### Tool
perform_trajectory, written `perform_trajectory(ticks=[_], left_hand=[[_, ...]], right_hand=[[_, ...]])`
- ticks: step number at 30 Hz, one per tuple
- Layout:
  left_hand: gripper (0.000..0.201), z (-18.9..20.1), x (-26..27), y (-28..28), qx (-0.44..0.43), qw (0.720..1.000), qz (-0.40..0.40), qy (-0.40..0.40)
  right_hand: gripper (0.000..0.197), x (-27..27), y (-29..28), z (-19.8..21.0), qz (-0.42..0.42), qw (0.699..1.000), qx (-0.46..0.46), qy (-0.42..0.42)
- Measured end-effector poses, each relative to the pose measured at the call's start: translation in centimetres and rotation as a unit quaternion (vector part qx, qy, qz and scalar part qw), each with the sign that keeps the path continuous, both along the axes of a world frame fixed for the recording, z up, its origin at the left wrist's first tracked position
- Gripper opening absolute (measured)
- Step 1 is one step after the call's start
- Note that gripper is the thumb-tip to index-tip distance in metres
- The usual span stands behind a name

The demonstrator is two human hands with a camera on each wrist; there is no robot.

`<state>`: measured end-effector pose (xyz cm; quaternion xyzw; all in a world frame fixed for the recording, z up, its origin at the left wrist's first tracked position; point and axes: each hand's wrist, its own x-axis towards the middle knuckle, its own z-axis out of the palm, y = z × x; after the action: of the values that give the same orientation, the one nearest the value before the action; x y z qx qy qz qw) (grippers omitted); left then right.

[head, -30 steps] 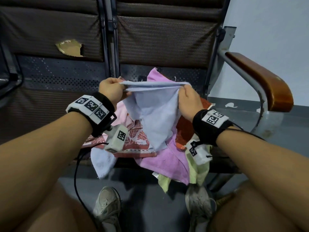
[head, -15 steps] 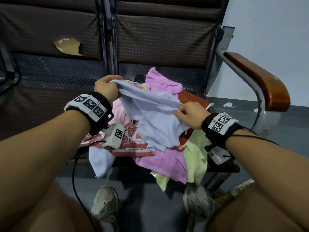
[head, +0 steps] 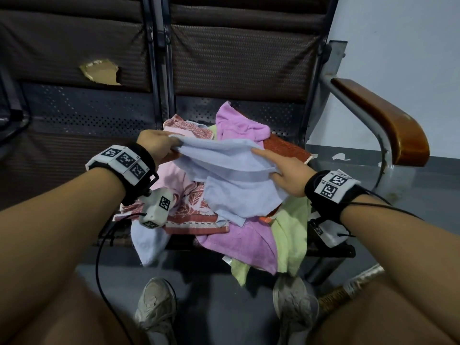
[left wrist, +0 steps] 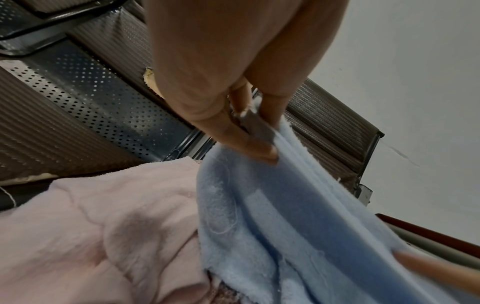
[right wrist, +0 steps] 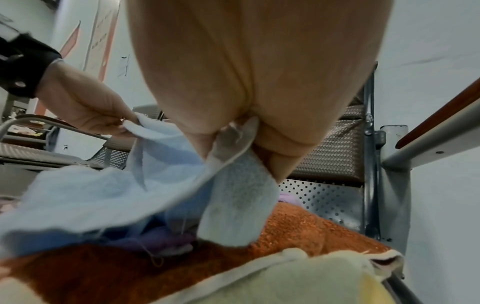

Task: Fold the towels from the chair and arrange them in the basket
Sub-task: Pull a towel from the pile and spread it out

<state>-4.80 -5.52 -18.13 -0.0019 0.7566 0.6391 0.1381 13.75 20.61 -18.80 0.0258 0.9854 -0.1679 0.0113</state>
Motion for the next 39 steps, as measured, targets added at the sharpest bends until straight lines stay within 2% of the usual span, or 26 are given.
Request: perform_trajectory(ticks=[1, 3, 5, 9, 12, 14, 16, 17, 18, 20, 22, 23, 26, 29, 30, 32, 35, 37, 39], left_hand=[[0.005, 0.2, 0.2, 0.0, 0.007, 1.0, 0.002, -0.013], [0.011, 0.4, 0.3, 0.1, 0.018, 0.999, 0.013, -0.034], [0.015, 0.6, 0.3, 0.1, 0.022, 0.998, 0.031, -0.045], [0.038, 0.5, -0.1, 0.3, -0.069, 0.997, 0.005, -0.034], [0.03, 0.8, -0.6, 0.2, -0.114, 0.994, 0.006, -0.003], [0.024, 1.0, -0.5, 0.1, -0.103, 0.995, -0.005, 0.018], [0.016, 1.2, 0.2, 0.2, -0.048, 0.998, -0.038, 0.031], [0.021, 1.2, 0.7, 0.1, -0.027, 0.997, -0.064, 0.043], [0.029, 1.1, 1.0, 0.0, -0.026, 0.993, -0.095, 0.064], [0.031, 0.9, 1.4, -0.1, -0.091, 0.978, -0.132, 0.132], [0.012, 1.0, 1.6, -0.2, -0.175, 0.955, -0.101, 0.218], [0.009, 1.2, 1.7, -0.3, -0.184, 0.949, -0.076, 0.246], [0.029, 2.2, 1.7, 0.0, -0.142, 0.953, -0.041, 0.264], [0.032, 4.6, 1.8, 0.4, -0.086, 0.958, -0.039, 0.271], [0.033, 5.6, 1.9, 0.4, -0.07, 0.959, -0.032, 0.274], [0.03, 7.9, 2.1, 0.3, -0.035, 0.959, -0.024, 0.28], [0.011, 11.3, 2.2, 0.0, 0.022, 0.955, -0.044, 0.293], [0.011, 13.5, 2.5, -0.2, 0.041, 0.954, -0.054, 0.29], [0.012, 15.3, 2.8, -0.2, 0.06, 0.956, -0.058, 0.28]], right_hand=[[0.056, 0.0, 0.3, 0.2, -0.007, 1.0, 0.014, -0.007], [0.028, 0.1, 0.6, 0.5, -0.018, 0.999, 0.041, -0.03], [0.016, 0.3, 0.6, 0.8, -0.024, 0.998, 0.042, -0.042], [0.018, 0.3, 0.7, 1.1, -0.051, 0.998, 0.045, 0.017], [0.026, 0.4, 0.9, 1.3, -0.079, 0.995, 0.01, 0.068], [0.04, 0.6, 0.6, 1.6, -0.092, 0.991, -0.046, 0.085], [0.057, 0.5, 0.6, 2.0, -0.114, 0.986, -0.072, 0.096], [0.06, 0.4, 0.6, 2.2, -0.133, 0.985, -0.064, 0.089], [0.056, 0.3, 0.7, 2.4, -0.149, 0.985, -0.045, 0.075], [0.04, 0.2, 0.8, 2.7, -0.171, 0.984, 0.011, 0.044], [0.032, 0.4, 0.6, 3.3, -0.193, 0.98, 0.042, 0.036], [0.029, 0.4, 0.6, 3.7, -0.2, 0.978, 0.038, 0.041], [0.022, 0.4, 1.0, 5.4, -0.202, 0.977, 0.006, 0.074], [0.046, 0.6, 1.0, 7.8, -0.17, 0.98, -0.002, 0.104], [0.048, 0.7, 0.9, 8.7, -0.148, 0.982, -0.003, 0.114], [0.045, 1.0, 1.1, 10.9, -0.118, 0.983, -0.007, 0.139], [0.032, 1.8, 1.4, 14.4, -0.103, 0.983, -0.03, 0.151], [0.025, 2.3, 1.2, 16.5, -0.11, 0.983, -0.046, 0.138], [0.027, 2.6, 0.7, 18.3, -0.119, 0.982, -0.071, 0.126]])
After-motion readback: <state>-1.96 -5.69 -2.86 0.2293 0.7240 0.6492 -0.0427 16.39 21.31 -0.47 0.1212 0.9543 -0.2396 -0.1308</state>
